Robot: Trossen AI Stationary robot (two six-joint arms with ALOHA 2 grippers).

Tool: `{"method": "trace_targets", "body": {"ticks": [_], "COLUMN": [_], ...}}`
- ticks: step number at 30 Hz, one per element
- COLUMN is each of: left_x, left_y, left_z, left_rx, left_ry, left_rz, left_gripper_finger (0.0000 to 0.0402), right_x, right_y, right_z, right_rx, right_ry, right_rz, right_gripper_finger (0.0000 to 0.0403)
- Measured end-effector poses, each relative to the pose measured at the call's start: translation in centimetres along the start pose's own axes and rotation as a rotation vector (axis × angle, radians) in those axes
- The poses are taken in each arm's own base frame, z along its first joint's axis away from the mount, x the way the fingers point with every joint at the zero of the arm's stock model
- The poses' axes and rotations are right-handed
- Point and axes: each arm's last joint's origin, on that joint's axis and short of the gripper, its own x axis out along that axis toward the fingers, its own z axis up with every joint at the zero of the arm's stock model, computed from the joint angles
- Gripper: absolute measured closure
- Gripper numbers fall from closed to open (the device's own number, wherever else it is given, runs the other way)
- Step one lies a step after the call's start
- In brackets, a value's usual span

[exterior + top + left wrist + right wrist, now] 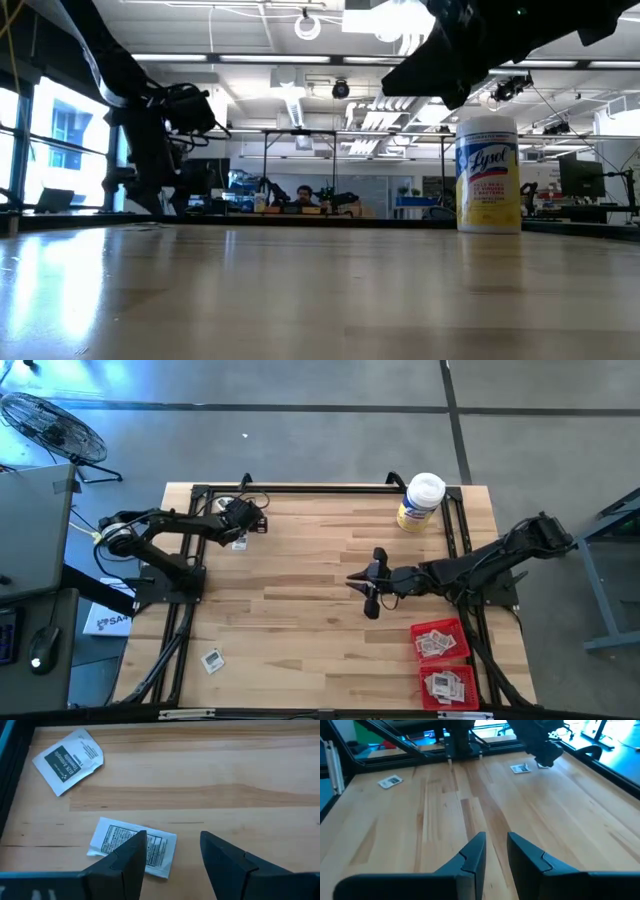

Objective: Pick & Place First Aid Supplies
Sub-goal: Put the white ointment pack into the top red bin

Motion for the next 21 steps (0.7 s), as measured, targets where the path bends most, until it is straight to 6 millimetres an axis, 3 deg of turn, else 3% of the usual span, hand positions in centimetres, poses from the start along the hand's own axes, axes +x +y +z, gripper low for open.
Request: {"method": "trace_targets", "body": {"ticks": [15,21], "left_x": [2.3,2.4], "left_y": [-0.3,-0.3], "left_z": [-2.0,-2.1], "left_rx": [0.038,0.042], "left_ry": [0.021,0.038], "left_rz": [0.102,0.099], "left_gripper_finger": [0.0223,0.0280], "right_x": [0.0,0.0], "right_y": [0.0,0.0], "right_z": [0.0,0.0], "right_rx": [0.008,0.008], "right_ry": [0.001,0.001], "right_rz": [-0.016,-0.016], "right_gripper_finger": [0.0331,0.0331]}}
